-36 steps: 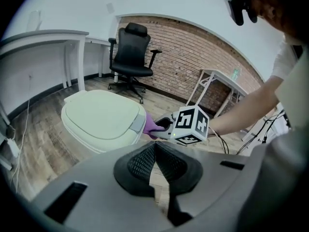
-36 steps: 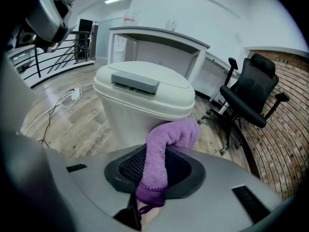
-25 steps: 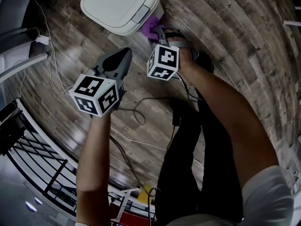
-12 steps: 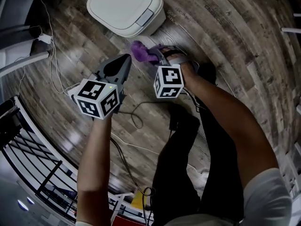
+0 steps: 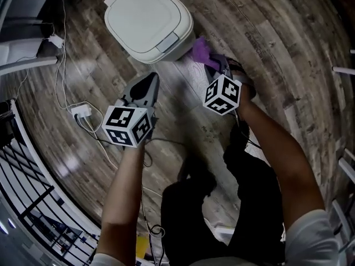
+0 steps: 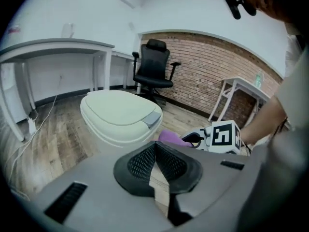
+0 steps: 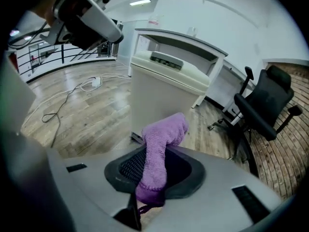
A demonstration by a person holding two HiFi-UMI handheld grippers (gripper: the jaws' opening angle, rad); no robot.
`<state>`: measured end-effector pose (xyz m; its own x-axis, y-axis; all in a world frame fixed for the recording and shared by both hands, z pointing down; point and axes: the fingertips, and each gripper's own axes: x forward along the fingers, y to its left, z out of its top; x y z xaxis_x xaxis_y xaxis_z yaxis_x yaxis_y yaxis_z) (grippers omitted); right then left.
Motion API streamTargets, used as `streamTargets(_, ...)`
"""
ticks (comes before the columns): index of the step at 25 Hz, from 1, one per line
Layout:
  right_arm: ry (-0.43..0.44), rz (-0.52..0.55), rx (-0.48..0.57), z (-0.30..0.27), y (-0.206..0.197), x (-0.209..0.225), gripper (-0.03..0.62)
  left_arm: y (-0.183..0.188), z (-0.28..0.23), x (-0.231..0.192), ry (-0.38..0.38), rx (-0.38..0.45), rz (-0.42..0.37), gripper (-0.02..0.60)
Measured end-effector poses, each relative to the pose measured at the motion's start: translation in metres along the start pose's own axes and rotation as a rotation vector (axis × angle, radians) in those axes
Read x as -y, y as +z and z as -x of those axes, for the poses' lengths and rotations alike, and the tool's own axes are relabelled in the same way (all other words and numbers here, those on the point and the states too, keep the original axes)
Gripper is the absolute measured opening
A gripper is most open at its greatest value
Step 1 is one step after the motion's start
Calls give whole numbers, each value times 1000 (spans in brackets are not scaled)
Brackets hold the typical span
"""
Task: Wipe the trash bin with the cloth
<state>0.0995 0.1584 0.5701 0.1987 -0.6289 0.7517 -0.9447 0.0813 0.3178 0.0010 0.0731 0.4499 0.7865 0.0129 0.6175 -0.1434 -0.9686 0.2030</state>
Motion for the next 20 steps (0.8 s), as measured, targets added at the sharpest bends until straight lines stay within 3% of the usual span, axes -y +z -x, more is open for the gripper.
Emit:
streamTargets(3, -140, 19, 48, -7, -8, 38, 97, -15, -14, -16, 83, 114, 97, 3)
streamTargets(7, -291, 16, 109, -26, 2, 78, 97, -37, -34, -34, 149, 225, 143, 3)
streamTargets(13, -289, 94, 173, -53, 22, 54, 97, -79, -62, -50, 184, 270, 185, 3)
streamTargets(20, -281, 193, 232, -50, 30, 20, 97, -114, -75, -48, 128, 282, 213, 3)
